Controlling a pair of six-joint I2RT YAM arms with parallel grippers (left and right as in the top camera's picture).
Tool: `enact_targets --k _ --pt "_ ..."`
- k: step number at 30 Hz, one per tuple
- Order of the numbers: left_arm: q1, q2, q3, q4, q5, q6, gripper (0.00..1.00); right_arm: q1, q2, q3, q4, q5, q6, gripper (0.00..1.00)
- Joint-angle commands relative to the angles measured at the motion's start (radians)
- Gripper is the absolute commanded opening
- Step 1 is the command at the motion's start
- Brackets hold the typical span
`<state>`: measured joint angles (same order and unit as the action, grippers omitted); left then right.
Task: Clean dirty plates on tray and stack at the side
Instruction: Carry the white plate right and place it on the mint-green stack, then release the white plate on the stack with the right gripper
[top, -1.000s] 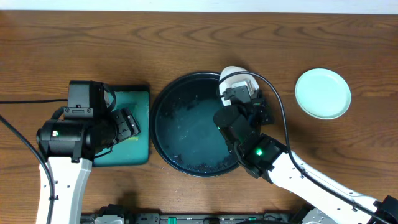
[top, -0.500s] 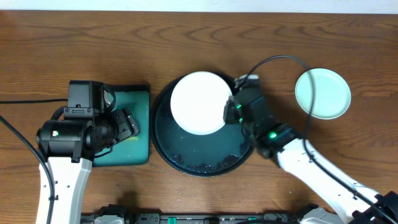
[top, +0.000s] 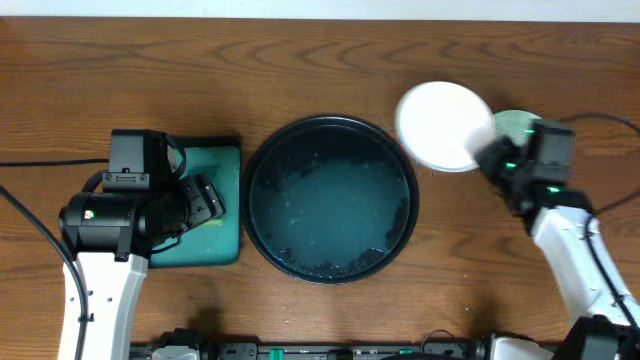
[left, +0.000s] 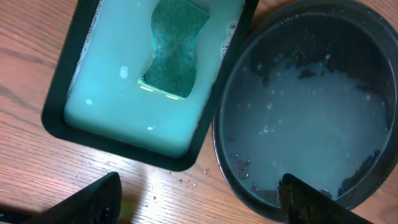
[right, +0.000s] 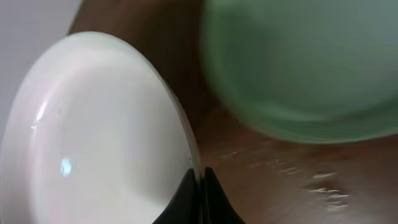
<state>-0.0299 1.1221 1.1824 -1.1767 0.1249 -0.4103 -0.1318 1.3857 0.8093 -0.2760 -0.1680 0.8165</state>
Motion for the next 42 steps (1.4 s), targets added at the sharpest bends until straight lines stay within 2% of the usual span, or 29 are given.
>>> enact_targets --k 1,6,13,24,29,35,42 --pt "0.000 0.001 0.000 0.000 -0.005 0.020 0.81 -0.166 -0.006 0.013 -0.034 -0.024 0.012 0.01" --pt "0.000 0.001 0.000 0.000 -0.005 0.020 0.81 -0.359 -0.006 0.013 -0.062 -0.024 0.013 0.01" --pt "0.000 0.001 0.000 0.003 -0.005 0.020 0.81 -0.485 -0.005 0.013 -0.090 0.008 -0.023 0.01" --pt "0.000 0.001 0.000 0.003 -0.005 0.020 0.81 -0.487 0.048 0.013 -0.061 0.081 -0.043 0.02" --pt "0.000 0.001 0.000 0.003 -0.005 0.020 0.81 -0.458 0.147 0.013 0.023 0.028 -0.105 0.01" --pt "0.000 0.001 0.000 0.003 -0.005 0.020 0.81 -0.407 0.162 0.013 0.160 -0.027 -0.124 0.02" --pt "0.000 0.001 0.000 0.003 -0.005 0.020 0.81 -0.340 0.175 0.013 0.157 0.035 -0.123 0.02"
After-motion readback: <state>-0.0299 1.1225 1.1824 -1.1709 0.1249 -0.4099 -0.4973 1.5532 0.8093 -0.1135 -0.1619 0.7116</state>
